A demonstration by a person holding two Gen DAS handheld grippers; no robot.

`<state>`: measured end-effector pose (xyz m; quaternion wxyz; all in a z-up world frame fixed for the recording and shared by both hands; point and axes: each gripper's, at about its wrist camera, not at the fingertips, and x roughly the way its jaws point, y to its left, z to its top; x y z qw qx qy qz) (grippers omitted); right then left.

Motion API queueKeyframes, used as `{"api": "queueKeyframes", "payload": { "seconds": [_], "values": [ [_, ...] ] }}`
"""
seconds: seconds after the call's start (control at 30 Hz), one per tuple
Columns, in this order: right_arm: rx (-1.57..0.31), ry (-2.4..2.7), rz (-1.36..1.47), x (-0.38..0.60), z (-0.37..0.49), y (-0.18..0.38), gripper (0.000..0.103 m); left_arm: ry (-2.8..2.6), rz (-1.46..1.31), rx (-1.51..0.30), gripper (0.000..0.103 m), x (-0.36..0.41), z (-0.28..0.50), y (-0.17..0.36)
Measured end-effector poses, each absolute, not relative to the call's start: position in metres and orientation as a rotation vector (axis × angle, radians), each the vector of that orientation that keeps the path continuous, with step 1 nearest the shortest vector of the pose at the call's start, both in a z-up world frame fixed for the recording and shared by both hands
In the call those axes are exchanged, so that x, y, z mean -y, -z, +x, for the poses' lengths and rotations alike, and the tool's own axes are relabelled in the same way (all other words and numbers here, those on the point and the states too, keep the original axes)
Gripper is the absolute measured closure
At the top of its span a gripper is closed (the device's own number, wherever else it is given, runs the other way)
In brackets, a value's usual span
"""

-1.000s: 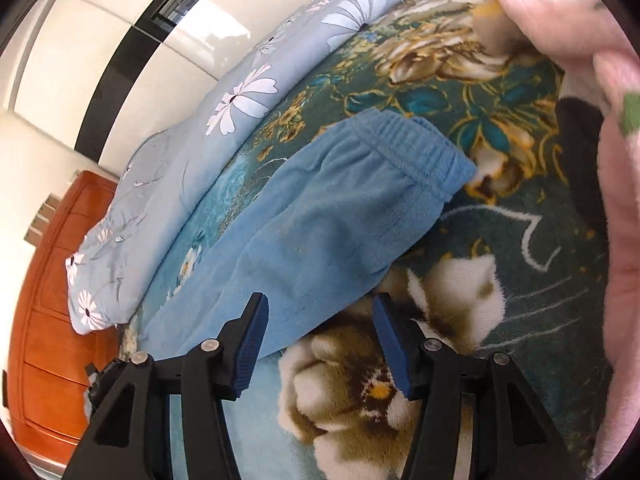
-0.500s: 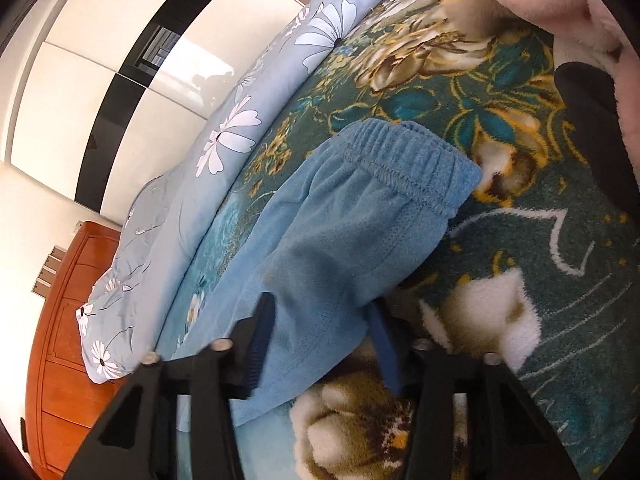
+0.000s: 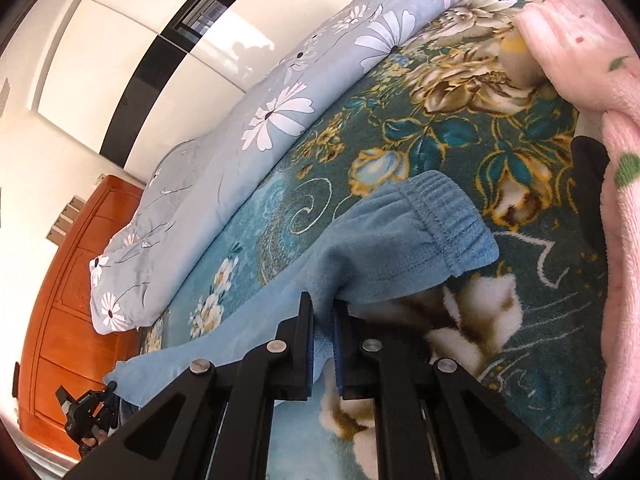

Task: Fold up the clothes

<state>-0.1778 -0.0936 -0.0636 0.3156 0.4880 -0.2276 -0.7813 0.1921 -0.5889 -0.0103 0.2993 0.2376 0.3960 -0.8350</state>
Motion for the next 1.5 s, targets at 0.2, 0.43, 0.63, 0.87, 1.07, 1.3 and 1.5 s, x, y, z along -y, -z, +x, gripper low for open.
{"api": "queueKeyframes", "payload": {
  "seconds": [0.2,0.43,0.63,0.87,1.07,1.3,1.5],
  "values": [
    [0.444,2.001,1.26,0.078,-0.14,0.058,0.095,2.276,0.607,-0.983,0.094,0.539,0.283,-0.002],
    [0.343,1.952,1.327,0.043,-0.093,0.087,0.095,2.188,0.683,-0.949,0.094,0.5,0.366,0.054],
    [0.425,1.934,1.398,0.031,-0.086,0.11,0.095,2.091,0.689,-1.06,0.094,0.498,0.382,0.108],
    [0.28,2.049,1.365,0.023,-0.069,0.08,0.09,2.042,0.661,-1.168,0.094,0.499,0.388,0.131],
    [0.077,1.939,1.239,0.055,-0.014,0.056,0.078,2.02,0.629,-1.221,0.092,0.496,0.395,0.143],
    [-0.154,1.812,1.203,0.116,0.037,0.073,0.072,2.014,0.61,-1.266,0.092,0.496,0.399,0.143],
    [-0.312,1.818,1.163,0.137,0.06,0.078,0.072,2.009,0.601,-1.292,0.091,0.496,0.401,0.144]
  ]
}}
